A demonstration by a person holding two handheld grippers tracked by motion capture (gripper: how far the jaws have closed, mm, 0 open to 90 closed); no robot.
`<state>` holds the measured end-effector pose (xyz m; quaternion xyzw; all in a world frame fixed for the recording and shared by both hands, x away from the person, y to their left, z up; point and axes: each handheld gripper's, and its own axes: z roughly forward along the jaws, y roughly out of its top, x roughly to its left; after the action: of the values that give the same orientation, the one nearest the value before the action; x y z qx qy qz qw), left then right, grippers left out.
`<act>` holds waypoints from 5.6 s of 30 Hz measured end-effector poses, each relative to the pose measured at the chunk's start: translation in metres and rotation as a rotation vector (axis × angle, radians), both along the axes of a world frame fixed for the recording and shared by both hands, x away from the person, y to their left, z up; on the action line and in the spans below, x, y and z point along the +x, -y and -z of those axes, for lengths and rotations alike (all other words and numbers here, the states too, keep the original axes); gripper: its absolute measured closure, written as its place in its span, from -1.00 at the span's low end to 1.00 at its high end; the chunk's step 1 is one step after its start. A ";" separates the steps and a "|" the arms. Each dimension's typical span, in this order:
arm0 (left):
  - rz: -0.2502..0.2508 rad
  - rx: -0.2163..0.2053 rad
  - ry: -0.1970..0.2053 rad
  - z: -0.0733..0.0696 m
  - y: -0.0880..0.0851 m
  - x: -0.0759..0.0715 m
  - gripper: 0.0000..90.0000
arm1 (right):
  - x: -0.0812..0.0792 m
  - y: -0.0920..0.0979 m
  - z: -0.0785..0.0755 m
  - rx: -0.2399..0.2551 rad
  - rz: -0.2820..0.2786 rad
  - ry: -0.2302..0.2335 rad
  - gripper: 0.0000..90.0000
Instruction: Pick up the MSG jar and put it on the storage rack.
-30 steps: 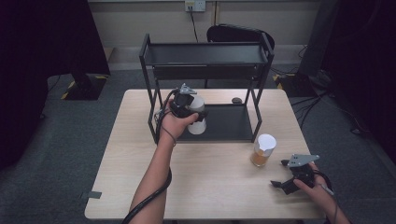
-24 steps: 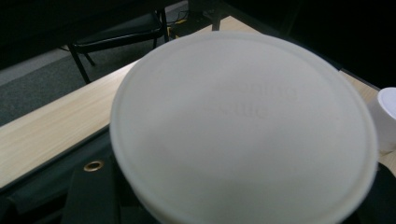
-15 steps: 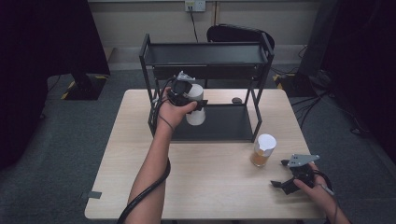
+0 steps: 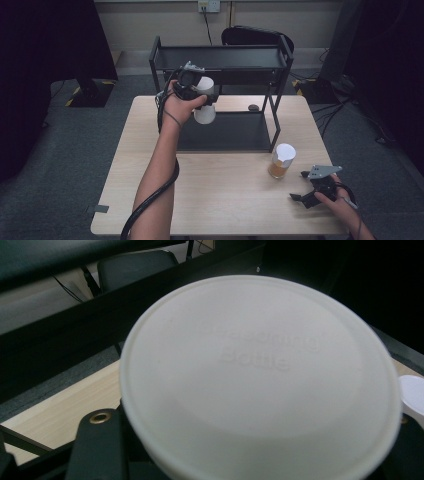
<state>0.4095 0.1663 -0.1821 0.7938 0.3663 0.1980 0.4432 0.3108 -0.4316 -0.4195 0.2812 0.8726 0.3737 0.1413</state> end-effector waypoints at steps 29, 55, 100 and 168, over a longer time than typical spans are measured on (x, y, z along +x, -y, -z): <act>0.004 0.007 0.024 -0.082 -0.001 0.007 -0.24 | 0.000 0.000 0.000 -0.001 -0.001 -0.001 -1.00; -0.037 0.018 0.055 -0.130 0.006 0.027 -0.25 | 0.000 0.000 0.000 0.000 -0.001 0.000 -1.00; -0.101 -0.013 0.077 -0.116 0.026 0.078 -0.51 | 0.000 0.000 0.000 0.000 -0.001 0.000 -1.00; -0.077 -0.111 0.047 0.019 -0.011 -0.004 -0.97 | 0.000 0.000 0.000 0.001 0.000 0.000 -1.00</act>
<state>0.4057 0.1768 -0.2010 0.7484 0.3964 0.2131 0.4871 0.3108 -0.4316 -0.4196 0.2811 0.8724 0.3740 0.1414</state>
